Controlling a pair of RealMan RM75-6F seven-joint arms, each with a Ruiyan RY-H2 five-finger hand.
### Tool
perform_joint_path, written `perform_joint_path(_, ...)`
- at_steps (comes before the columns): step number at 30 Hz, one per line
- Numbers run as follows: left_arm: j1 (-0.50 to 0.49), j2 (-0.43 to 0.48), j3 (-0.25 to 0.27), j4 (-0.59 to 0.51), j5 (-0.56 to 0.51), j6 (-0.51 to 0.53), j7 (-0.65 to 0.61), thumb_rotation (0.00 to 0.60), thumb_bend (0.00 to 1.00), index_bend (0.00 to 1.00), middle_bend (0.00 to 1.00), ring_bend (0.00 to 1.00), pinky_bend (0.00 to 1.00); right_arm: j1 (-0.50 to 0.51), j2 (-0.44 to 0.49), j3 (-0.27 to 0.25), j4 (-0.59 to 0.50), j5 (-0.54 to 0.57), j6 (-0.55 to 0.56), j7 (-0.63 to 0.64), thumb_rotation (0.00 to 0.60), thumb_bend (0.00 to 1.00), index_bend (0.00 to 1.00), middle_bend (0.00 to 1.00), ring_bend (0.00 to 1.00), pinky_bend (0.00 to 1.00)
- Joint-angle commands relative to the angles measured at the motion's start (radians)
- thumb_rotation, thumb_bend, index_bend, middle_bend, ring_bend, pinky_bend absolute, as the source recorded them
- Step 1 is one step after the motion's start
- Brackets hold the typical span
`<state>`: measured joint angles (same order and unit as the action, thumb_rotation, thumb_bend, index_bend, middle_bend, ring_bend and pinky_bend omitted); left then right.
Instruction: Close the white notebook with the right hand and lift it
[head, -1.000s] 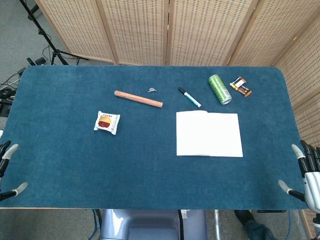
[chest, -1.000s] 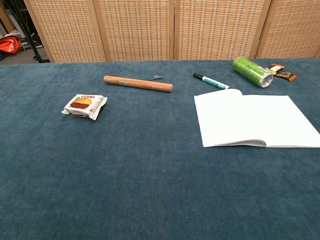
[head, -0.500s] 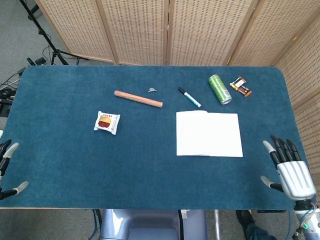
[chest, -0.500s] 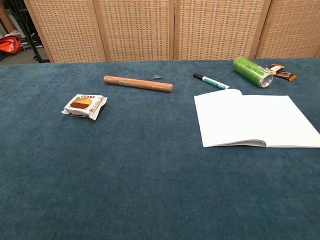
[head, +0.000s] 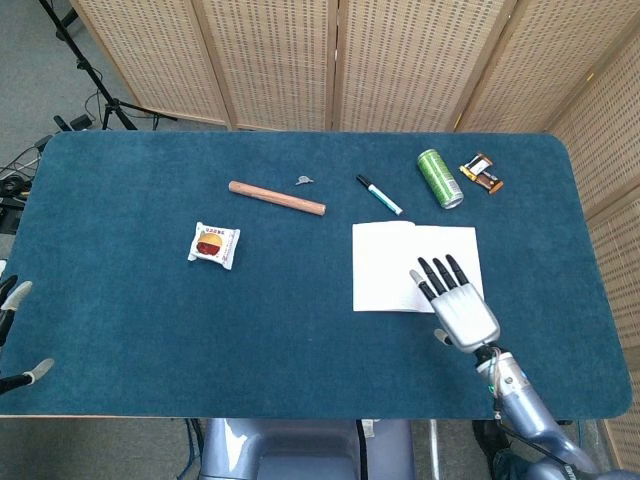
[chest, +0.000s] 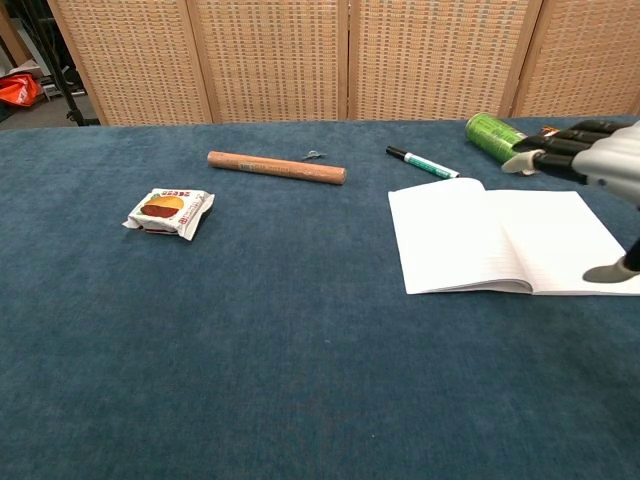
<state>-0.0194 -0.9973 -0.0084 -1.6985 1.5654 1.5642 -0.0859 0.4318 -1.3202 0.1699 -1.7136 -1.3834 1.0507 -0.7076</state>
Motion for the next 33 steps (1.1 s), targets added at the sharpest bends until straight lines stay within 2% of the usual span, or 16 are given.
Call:
perform_joint_path(1,-0.001,0.006,0.000,0.001,-0.002,-0.003,-0.011,0.600,0.00,0.00,0.00,0.00,0.00,0.070,-0.124,0.022,0.050,0.093,-0.037,-0.137,0.600,0.00,0.00,0.00,0.00,0.00)
perform_joint_path(6,0.003,0.014,-0.001,0.005,-0.002,0.005,-0.038,0.600,0.00,0.00,0.00,0.00,0.00,0.114,-0.220,0.020,0.105,0.172,-0.027,-0.264,0.600,0.00,0.00,0.00,0.00,0.00)
perform_joint_path(12,0.002,0.023,-0.003,0.010,-0.008,0.000,-0.066,0.600,0.00,0.00,0.00,0.00,0.00,0.152,-0.306,0.007,0.209,0.200,-0.011,-0.331,0.600,0.00,0.00,0.00,0.00,0.00)
perform_joint_path(20,-0.002,0.032,-0.006,0.012,-0.015,-0.009,-0.087,0.600,0.00,0.00,0.00,0.00,0.00,0.181,-0.383,-0.006,0.333,0.225,-0.004,-0.338,0.600,0.00,0.00,0.00,0.00,0.00)
perform_joint_path(33,-0.004,0.038,-0.007,0.014,-0.018,-0.015,-0.103,0.600,0.00,0.00,0.00,0.00,0.00,0.225,-0.459,-0.009,0.425,0.256,0.022,-0.359,0.600,0.00,0.00,0.00,0.00,0.00)
